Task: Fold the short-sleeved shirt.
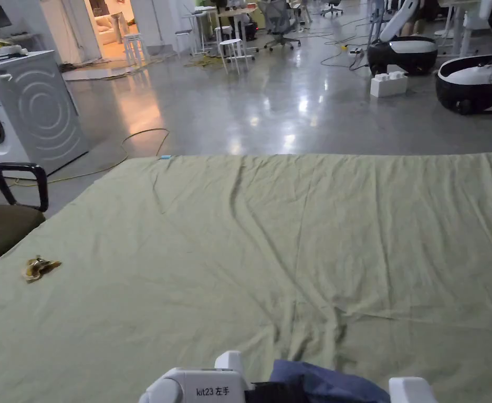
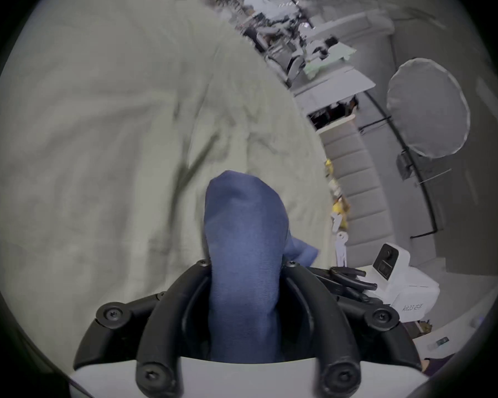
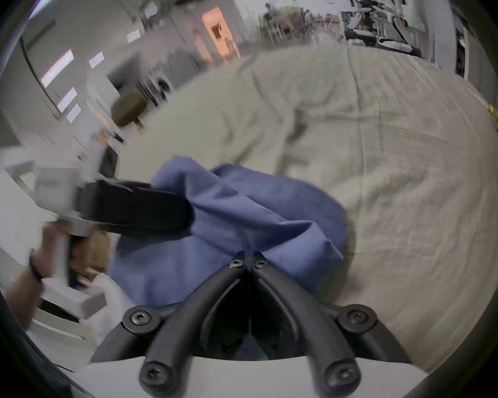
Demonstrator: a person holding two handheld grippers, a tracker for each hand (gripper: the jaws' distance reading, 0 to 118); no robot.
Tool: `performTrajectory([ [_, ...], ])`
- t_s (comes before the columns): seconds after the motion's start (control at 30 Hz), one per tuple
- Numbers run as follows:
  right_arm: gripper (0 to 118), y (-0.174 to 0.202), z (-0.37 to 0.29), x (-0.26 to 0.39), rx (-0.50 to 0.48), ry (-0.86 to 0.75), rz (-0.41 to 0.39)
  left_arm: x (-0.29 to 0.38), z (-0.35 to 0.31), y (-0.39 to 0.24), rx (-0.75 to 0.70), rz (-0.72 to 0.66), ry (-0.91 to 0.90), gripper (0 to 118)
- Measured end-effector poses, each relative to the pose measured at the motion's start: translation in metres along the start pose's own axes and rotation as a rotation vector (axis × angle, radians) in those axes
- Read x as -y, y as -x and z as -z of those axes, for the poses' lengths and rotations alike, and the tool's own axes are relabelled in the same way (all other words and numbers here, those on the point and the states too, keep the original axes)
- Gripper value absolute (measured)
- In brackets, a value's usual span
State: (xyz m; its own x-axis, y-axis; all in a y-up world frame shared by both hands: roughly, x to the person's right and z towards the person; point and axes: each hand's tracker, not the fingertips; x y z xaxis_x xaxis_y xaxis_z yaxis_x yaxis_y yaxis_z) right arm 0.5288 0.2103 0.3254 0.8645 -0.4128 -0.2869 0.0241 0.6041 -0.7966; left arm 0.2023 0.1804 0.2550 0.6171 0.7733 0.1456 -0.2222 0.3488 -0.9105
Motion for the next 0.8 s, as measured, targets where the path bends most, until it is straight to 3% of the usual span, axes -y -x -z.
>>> performTrajectory([
  [0.1,0,0.008,-0.041,0.0,-0.1,-0.083,-0.002,-0.033,-0.067,0.013,-0.111,0.066,-0.043,31],
  [0.2,0,0.006,-0.075,0.019,-0.085,-0.1,-0.027,-0.071,-0.148,0.051,-0.303,0.06,-0.095,31],
  [0.3,0,-0.005,-0.084,0.041,-0.029,-0.126,0.078,-0.1,-0.203,0.086,-0.526,0.017,-0.108,31],
  [0.37,0,-0.012,-0.082,0.054,-0.04,-0.148,0.157,-0.116,-0.222,0.118,-0.678,-0.008,-0.12,32],
  [0.43,0,-0.018,-0.074,0.061,-0.065,-0.143,0.224,-0.122,-0.218,0.134,-0.633,-0.069,-0.154,42],
  [0.5,0,-0.022,-0.07,0.062,-0.065,-0.13,0.237,-0.112,-0.199,0.123,-0.677,-0.062,-0.187,76],
  [0.53,0,-0.023,-0.07,0.062,-0.058,-0.123,0.235,-0.112,-0.194,0.124,-0.74,-0.049,-0.199,86],
  [0.63,0,-0.025,-0.087,0.059,0.014,-0.132,0.148,-0.114,-0.196,0.124,-0.956,-0.059,-0.173,89],
  [0.7,0,-0.026,-0.104,0.059,0.059,-0.168,0.09,-0.111,-0.216,0.104,-0.944,-0.053,-0.247,89],
  [0.8,0,-0.035,-0.131,0.063,0.14,-0.235,0.156,-0.097,-0.242,0.039,-0.885,0.166,-0.349,89],
])
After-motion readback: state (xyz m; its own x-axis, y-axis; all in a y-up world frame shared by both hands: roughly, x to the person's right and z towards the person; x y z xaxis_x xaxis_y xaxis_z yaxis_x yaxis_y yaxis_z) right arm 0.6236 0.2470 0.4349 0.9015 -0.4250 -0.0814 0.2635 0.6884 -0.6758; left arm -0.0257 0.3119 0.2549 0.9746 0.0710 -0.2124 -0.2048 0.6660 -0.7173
